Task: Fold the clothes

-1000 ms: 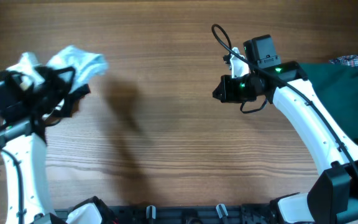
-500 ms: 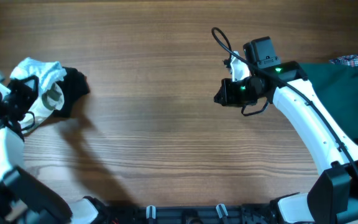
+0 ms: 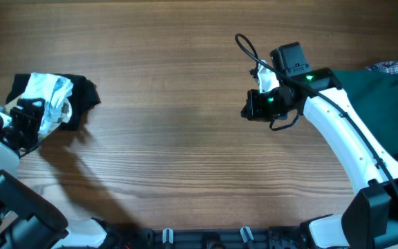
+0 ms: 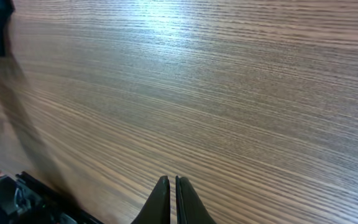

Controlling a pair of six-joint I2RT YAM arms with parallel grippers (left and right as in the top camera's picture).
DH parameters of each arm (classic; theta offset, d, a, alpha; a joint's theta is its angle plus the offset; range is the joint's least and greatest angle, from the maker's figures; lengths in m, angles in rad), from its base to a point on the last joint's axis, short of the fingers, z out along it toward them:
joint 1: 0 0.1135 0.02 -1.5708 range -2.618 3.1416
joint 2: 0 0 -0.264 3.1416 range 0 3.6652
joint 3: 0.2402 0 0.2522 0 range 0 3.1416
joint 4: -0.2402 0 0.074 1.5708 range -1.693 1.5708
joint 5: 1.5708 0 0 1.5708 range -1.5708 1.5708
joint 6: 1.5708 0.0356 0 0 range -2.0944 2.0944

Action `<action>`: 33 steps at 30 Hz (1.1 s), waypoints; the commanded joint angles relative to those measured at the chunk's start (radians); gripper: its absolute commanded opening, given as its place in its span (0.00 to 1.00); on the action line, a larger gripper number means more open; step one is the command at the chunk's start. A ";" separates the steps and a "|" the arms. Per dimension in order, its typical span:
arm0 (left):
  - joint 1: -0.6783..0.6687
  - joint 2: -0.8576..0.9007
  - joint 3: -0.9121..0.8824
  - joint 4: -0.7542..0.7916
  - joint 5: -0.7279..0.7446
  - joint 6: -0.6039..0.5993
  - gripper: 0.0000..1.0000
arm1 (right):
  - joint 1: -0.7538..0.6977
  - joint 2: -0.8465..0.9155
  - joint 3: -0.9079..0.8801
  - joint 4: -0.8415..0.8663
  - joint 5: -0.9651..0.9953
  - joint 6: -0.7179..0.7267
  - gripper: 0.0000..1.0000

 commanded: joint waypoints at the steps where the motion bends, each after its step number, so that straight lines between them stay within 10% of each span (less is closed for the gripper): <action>1: 0.005 -0.076 0.016 -0.042 0.097 -0.097 1.00 | 0.002 0.008 0.005 -0.015 0.018 -0.021 0.05; 10: -0.029 -0.539 0.016 -0.296 0.313 -0.012 0.99 | 0.002 0.004 0.005 -0.013 0.015 -0.047 0.07; 16: -0.358 -0.712 0.016 -0.380 0.335 0.128 0.99 | 0.002 -0.092 0.031 -0.003 -0.093 -0.121 0.13; 24: -1.127 -0.667 0.165 -0.552 -0.679 0.146 1.00 | 0.002 -0.571 0.046 0.084 0.176 -0.122 0.36; 28: -1.412 -0.623 0.251 -0.670 -0.958 0.075 0.99 | 0.002 -0.766 0.046 0.088 0.177 -0.124 0.61; 31: -1.478 -0.611 0.250 -0.705 -0.988 0.041 1.00 | 0.002 -0.813 0.046 0.061 0.174 -0.121 0.99; 33: -1.503 -0.598 0.249 -0.731 -0.988 0.041 1.00 | 0.002 -0.829 0.046 0.024 0.174 -0.121 0.99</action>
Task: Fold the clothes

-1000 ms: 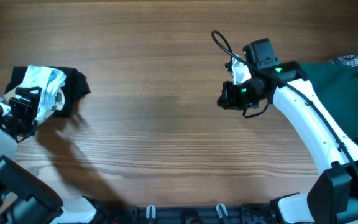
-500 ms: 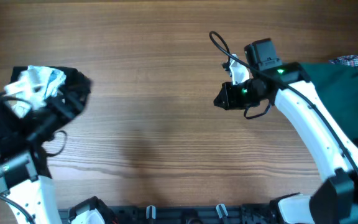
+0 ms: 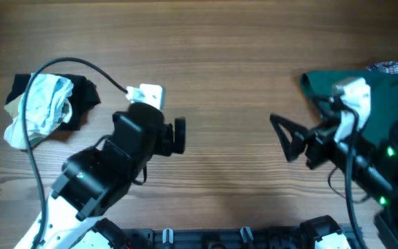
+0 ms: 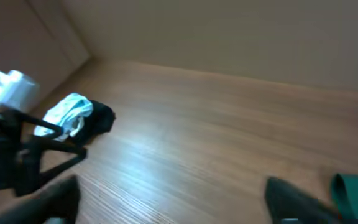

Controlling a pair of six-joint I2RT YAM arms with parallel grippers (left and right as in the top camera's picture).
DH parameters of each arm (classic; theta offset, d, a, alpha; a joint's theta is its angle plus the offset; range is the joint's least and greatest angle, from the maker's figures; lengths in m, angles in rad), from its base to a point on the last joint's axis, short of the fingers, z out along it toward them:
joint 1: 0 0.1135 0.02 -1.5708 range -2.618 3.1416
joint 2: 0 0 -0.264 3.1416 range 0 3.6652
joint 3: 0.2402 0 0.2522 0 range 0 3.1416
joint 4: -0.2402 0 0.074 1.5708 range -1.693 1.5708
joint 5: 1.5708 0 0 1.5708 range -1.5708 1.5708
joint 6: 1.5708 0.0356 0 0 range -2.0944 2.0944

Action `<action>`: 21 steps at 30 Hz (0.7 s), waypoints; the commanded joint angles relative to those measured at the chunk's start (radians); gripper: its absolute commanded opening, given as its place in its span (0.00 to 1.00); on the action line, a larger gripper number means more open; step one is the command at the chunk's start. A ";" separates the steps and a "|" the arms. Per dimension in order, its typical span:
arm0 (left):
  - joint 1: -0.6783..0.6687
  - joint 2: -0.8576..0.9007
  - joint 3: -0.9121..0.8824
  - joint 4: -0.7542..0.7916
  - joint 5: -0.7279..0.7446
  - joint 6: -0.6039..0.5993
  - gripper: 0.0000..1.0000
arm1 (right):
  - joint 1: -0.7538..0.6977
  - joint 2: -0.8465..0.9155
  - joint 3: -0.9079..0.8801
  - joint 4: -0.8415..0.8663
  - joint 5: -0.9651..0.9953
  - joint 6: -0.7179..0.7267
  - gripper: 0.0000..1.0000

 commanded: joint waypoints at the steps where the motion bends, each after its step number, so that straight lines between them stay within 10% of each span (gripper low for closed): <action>1: -0.039 0.032 0.010 -0.031 -0.126 -0.039 1.00 | 0.001 -0.009 0.006 -0.053 0.023 0.001 0.99; 9: -0.039 0.067 0.010 -0.030 -0.126 -0.039 1.00 | 0.001 0.004 0.006 -0.082 0.023 0.066 1.00; 14: -0.039 0.067 0.010 -0.030 -0.126 -0.039 1.00 | 0.001 0.004 0.006 -0.083 0.023 0.436 0.99; 21: -0.039 0.067 0.010 -0.030 -0.126 -0.039 1.00 | 0.001 0.001 0.006 -0.122 0.308 0.435 1.00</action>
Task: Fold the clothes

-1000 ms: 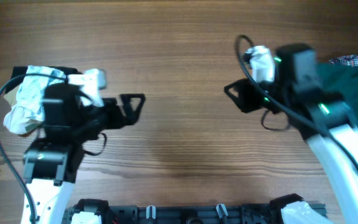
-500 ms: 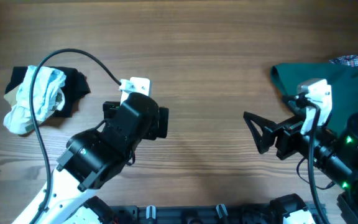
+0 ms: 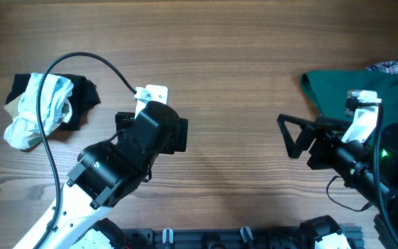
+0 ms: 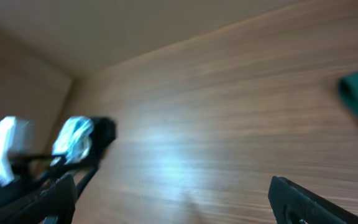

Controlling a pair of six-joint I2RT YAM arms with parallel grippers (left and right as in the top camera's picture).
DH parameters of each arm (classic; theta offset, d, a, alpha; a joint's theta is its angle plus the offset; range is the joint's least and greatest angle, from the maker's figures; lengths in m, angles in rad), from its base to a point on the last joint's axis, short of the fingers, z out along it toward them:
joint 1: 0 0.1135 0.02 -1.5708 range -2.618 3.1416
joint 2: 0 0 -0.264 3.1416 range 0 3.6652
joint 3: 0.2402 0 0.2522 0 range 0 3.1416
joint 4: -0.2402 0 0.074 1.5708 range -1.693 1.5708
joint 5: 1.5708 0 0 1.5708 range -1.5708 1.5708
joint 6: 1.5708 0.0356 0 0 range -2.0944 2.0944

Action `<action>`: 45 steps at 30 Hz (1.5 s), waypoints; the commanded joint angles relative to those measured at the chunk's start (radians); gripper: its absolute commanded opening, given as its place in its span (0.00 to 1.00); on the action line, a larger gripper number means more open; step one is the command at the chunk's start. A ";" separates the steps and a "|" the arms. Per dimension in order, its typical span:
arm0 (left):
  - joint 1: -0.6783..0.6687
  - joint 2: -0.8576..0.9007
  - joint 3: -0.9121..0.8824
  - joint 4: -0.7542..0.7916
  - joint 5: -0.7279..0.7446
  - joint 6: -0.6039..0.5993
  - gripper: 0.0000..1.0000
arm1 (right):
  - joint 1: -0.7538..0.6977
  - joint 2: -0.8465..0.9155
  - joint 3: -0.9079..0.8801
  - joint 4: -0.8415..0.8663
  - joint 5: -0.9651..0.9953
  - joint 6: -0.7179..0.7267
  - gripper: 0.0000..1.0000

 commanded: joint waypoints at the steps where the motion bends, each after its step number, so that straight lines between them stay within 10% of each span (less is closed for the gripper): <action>1: -0.006 0.003 0.010 0.000 -0.024 -0.016 1.00 | 0.001 0.000 0.006 0.003 0.250 0.045 0.99; 7: -0.006 0.003 0.010 0.000 -0.024 -0.016 1.00 | -0.055 -0.112 -0.109 0.103 0.509 -0.005 1.00; 12: -0.006 0.003 0.010 0.000 -0.024 -0.016 1.00 | -0.171 -0.388 -0.474 0.304 0.305 -0.233 1.00; 22: -0.006 0.003 0.010 0.000 -0.024 -0.016 1.00 | -0.206 -0.759 -0.946 0.397 0.219 -0.223 0.99; 45: -0.006 0.003 0.010 0.000 -0.024 -0.016 1.00 | -0.205 -0.779 -1.144 0.459 0.186 0.038 1.00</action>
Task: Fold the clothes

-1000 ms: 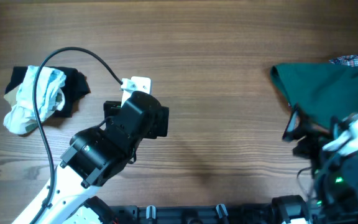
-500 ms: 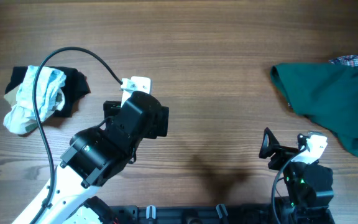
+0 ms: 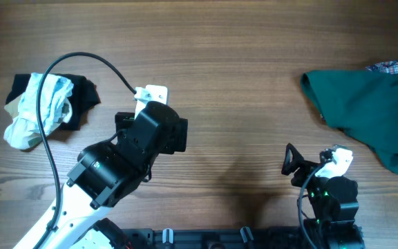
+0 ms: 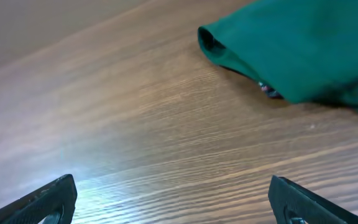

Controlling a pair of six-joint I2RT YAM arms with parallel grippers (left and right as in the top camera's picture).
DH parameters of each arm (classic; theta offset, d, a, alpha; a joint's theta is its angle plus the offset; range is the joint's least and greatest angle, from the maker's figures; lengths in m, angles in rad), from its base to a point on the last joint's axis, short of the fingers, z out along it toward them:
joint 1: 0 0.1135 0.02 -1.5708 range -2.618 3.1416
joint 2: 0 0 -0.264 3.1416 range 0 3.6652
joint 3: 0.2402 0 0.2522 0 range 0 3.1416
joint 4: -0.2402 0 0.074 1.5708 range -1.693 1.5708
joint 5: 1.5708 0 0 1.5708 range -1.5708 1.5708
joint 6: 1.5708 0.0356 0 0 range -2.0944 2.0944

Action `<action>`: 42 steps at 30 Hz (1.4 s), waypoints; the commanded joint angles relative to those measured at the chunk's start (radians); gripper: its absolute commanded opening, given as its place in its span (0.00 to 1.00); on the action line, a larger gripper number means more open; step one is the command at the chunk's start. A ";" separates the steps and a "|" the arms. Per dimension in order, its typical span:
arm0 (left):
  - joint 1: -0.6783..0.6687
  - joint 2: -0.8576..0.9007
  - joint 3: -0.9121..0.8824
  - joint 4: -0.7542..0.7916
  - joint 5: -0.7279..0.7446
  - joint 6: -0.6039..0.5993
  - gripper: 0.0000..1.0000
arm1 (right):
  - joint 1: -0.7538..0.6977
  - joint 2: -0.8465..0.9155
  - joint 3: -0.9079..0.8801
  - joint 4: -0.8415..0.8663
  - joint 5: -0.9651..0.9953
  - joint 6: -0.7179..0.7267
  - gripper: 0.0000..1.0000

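Note:
A dark green garment (image 3: 372, 114) lies crumpled at the right of the wooden table; in the right wrist view the green garment (image 4: 291, 50) fills the upper right. My right gripper (image 4: 176, 211) is open wide over bare wood, its fingers (image 4: 48, 200) far apart with nothing between them. From above, the right gripper (image 3: 289, 164) sits near the front edge, short of the garment. A white and light-blue cloth (image 3: 43, 104) rests on a black cloth (image 3: 85, 93) at the far left. My left gripper (image 3: 177, 135) hangs over the table's middle left; its jaws are not discernible.
A plaid cloth (image 3: 396, 67) peeks out behind the green garment at the right edge. The left arm's black cable (image 3: 74, 62) loops above the table beside the left pile. A rail (image 3: 206, 238) runs along the front edge of the table (image 3: 220, 41).
My right arm has drawn back to the front edge, off the green garment, which now shows whole from above. The gripper stays wide open. The left arm has not moved.
At first my left gripper was at the cloth pile on the far left and my right gripper was shut over the table's middle. Then the left arm stood at the middle left and the right gripper was open by the green garment. Now the right arm sits at the front edge.

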 commanded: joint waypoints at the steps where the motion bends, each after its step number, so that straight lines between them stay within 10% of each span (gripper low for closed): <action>1: -0.006 0.003 0.010 0.002 -0.020 -0.016 1.00 | -0.004 -0.013 0.001 0.005 -0.023 0.143 1.00; 20: 0.057 -0.056 0.003 -0.001 -0.010 0.001 1.00 | -0.004 -0.013 0.001 0.005 -0.023 0.167 0.99; 24: 0.294 -0.142 -0.018 0.083 0.306 0.052 1.00 | -0.004 -0.013 0.001 0.005 -0.023 0.168 1.00; 29: 0.523 -0.381 -0.266 0.344 0.448 0.100 1.00 | -0.004 -0.013 0.001 0.005 -0.023 0.168 1.00; 42: 0.624 -0.894 -0.897 0.618 0.453 0.004 1.00 | -0.004 -0.013 0.001 0.005 -0.023 0.168 0.99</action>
